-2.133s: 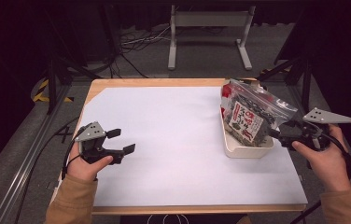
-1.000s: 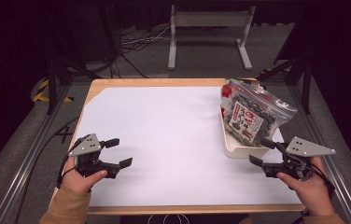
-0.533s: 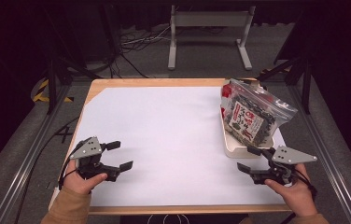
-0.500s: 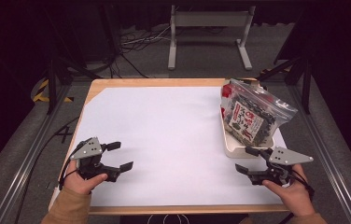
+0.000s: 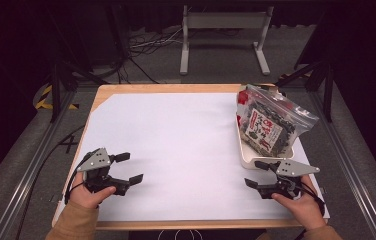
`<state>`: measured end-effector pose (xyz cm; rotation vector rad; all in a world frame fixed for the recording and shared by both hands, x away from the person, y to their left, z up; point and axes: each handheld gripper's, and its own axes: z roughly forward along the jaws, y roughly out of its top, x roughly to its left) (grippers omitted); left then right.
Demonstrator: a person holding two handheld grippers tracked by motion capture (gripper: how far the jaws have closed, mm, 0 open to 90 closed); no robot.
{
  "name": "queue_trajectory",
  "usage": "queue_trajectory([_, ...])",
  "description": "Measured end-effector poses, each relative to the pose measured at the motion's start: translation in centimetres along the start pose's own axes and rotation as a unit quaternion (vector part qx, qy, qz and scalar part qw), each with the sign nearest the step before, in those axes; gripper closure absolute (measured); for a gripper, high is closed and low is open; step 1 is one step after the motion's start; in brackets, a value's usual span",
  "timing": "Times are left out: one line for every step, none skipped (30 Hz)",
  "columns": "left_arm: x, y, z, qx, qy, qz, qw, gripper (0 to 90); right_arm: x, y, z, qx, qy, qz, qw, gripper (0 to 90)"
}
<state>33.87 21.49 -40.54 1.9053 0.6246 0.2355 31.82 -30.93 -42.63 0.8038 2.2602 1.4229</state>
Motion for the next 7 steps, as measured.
queue_trajectory([0.00, 0.00, 0.00, 0.000, 0.000, 0.000, 1.0000, 10.5, 0.00, 0.00, 0.00, 0.000, 0.000, 0.000, 1.0000, 25.9])
queue_trajectory([-0.01, 0.00, -0.01, 0.000, 0.001, 0.000, 1.0000, 10.5, 0.03, 0.05, -0.10, -0.002, 0.000, 0.001, 1.0000, 25.8])
queue_trajectory([-0.04, -0.01, -0.03, 0.000, 0.002, -0.001, 1.0000, 10.5, 0.03, 0.05, -0.10, -0.002, 0.000, 0.001, 1.0000, 25.8])
queue_trajectory([-0.01, 0.00, -0.08, 0.001, 0.004, -0.001, 1.0000, 10.5, 0.06, 0.10, -0.15, -0.004, 0.002, 0.001, 1.0000, 25.7])
queue_trajectory([-0.02, -0.03, -0.15, 0.001, 0.006, -0.005, 1.0000, 10.2, 0.17, 0.21, -0.20, -0.007, 0.005, 0.001, 1.0000, 25.7])
queue_trajectory([-0.02, -0.03, -0.15, 0.001, 0.006, -0.005, 1.0000, 10.2, 0.22, 0.27, -0.21, -0.008, 0.006, 0.000, 0.9999, 25.7])
queue_trajectory([0.01, -0.03, -0.18, 0.001, 0.007, -0.004, 1.0000, 10.2, 0.22, 0.27, -0.21, -0.008, 0.006, 0.000, 0.9999, 25.7])
